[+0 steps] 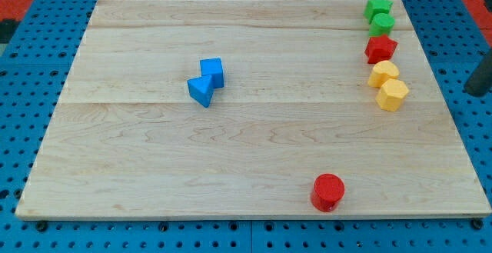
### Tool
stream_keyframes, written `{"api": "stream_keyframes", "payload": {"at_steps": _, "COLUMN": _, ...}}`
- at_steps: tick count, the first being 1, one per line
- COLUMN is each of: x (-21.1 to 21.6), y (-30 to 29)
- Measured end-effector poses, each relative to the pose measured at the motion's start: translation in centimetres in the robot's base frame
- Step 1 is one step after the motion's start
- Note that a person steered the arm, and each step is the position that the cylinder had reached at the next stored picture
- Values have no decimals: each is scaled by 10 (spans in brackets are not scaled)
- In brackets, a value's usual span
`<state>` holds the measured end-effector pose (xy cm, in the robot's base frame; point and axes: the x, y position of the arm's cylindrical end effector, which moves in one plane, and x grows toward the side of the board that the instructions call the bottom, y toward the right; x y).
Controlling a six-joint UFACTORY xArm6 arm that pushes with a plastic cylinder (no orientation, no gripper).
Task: Push the green star to top center
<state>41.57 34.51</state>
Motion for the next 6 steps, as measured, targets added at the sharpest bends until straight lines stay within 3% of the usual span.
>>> {"api": "stream_keyframes", "payload": {"at_steps": 5, "x": -158, "y": -37}}
{"api": "stream_keyframes", "payload": {"at_steps": 6, "x": -169, "y": -83}}
